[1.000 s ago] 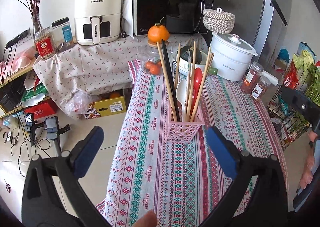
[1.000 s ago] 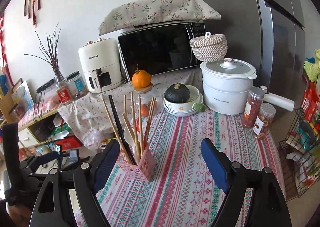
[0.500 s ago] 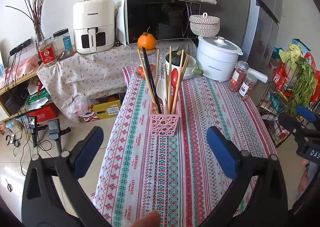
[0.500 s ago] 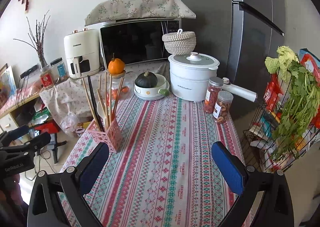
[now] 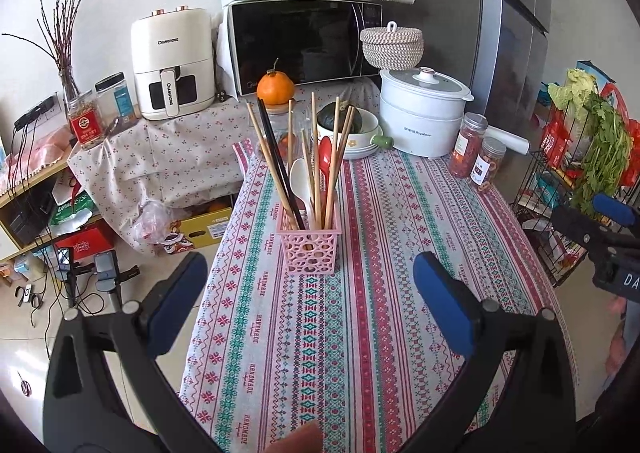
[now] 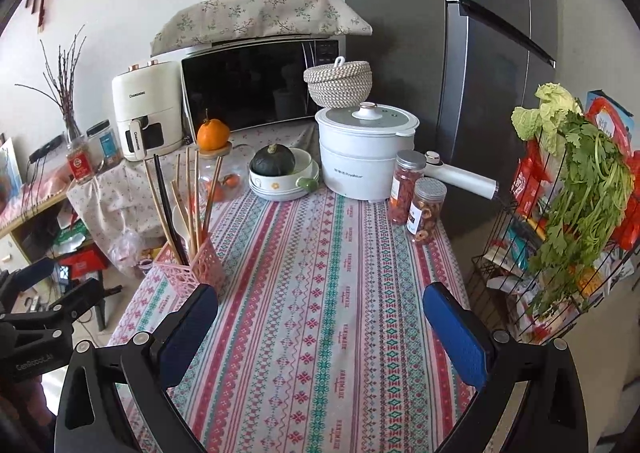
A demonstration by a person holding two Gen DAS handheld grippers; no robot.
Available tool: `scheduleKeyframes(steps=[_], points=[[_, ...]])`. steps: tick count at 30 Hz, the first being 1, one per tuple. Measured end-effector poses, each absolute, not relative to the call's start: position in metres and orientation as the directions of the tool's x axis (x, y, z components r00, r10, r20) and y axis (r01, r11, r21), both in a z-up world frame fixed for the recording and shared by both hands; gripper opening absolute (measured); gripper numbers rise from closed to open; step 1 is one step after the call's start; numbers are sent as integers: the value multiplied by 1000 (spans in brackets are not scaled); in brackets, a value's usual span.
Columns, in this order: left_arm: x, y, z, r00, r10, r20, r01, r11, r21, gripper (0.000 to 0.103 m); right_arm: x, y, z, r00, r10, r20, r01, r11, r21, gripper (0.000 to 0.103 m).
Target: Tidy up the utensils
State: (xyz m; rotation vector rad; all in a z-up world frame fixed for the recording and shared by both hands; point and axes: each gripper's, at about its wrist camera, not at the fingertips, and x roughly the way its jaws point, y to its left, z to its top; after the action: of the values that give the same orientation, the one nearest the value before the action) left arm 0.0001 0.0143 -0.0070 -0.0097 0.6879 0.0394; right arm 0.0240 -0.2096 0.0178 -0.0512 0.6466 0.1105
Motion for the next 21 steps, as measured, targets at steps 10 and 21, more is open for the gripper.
scheduleKeyframes(steps=[10, 21], points=[[-1, 13, -7, 774, 33, -633, -37, 999, 7, 102, 26, -206, 16, 788, 97, -608, -127, 992, -6, 103], [-2, 14, -6, 778, 36, -627, -42, 999, 6, 102, 28, -203, 13, 780, 109, -617, -137, 991, 2, 103]])
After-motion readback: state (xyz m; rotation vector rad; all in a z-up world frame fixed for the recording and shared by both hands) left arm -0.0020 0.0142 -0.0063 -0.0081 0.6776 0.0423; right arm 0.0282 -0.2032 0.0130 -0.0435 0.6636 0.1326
